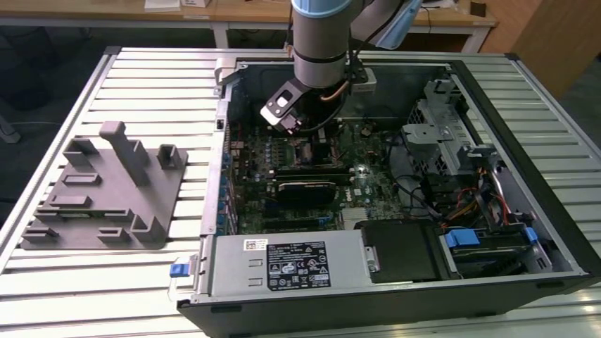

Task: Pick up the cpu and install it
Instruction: 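Place the cpu into insertion slot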

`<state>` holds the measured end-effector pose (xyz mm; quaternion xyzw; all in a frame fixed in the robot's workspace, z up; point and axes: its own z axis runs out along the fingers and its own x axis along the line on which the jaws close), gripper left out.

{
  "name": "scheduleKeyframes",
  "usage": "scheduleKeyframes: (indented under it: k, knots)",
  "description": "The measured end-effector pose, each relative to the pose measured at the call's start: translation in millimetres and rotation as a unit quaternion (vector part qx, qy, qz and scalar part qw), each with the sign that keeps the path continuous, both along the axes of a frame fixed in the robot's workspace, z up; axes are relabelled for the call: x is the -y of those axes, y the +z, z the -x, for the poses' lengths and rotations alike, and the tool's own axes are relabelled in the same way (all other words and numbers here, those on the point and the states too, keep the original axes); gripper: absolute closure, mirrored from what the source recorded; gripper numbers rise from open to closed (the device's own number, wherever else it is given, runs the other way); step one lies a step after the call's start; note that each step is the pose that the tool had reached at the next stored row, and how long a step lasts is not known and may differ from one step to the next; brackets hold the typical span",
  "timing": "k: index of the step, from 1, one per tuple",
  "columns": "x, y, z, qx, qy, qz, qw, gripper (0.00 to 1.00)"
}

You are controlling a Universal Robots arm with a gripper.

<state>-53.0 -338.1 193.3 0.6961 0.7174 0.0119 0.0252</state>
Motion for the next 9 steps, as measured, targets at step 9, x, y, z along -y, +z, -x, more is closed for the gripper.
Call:
scheduleKeyframes:
  k: [9]
  knots:
    - [0.0,-0.2,0.6,0.0,-0.008,-0.0005,1.0,0.45]
